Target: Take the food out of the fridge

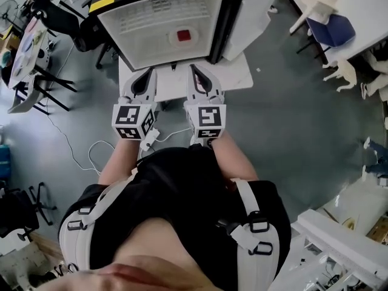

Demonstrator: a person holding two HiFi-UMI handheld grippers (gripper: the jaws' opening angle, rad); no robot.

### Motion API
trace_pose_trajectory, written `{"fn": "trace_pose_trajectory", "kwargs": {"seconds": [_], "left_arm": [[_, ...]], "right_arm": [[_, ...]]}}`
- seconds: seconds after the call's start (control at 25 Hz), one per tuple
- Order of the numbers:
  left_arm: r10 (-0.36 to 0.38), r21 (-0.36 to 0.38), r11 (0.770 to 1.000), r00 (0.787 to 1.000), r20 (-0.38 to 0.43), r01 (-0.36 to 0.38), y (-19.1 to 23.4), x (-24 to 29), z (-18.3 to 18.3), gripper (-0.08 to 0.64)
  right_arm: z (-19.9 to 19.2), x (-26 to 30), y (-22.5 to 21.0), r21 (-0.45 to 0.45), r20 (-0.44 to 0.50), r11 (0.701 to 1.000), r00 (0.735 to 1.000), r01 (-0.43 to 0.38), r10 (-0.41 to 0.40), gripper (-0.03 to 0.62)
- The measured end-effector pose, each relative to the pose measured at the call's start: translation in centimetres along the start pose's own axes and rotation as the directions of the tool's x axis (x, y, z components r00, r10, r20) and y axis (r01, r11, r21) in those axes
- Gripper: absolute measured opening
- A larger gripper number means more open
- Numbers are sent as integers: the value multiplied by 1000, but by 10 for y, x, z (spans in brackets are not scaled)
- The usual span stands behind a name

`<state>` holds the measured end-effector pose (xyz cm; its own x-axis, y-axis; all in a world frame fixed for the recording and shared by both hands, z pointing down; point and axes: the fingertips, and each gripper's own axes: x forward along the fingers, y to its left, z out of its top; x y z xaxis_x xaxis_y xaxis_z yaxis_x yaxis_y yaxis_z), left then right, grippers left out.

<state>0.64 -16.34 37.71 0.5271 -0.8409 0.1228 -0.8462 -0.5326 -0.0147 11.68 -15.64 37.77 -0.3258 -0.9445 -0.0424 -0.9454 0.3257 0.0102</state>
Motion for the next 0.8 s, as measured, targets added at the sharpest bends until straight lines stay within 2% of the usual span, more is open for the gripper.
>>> {"fn": "trace_pose_trajectory", "kwargs": {"seconds": [0.2, 0.52, 0.8], "left_arm": [[65, -16, 998, 998, -11, -65, 10, 31, 0, 2], [80, -34, 996, 995, -59, -82, 21, 49, -19, 3], [93, -42, 995, 994, -58, -95, 49, 48, -20, 3]], "right_arm": [[-7, 34, -19, -29, -28, 996, 996, -86, 86, 8], [-45, 70, -21, -152, -135, 971, 977, -183, 163, 8], [-72, 103, -17, -342, -173, 913, 970, -221, 169, 8]]}}
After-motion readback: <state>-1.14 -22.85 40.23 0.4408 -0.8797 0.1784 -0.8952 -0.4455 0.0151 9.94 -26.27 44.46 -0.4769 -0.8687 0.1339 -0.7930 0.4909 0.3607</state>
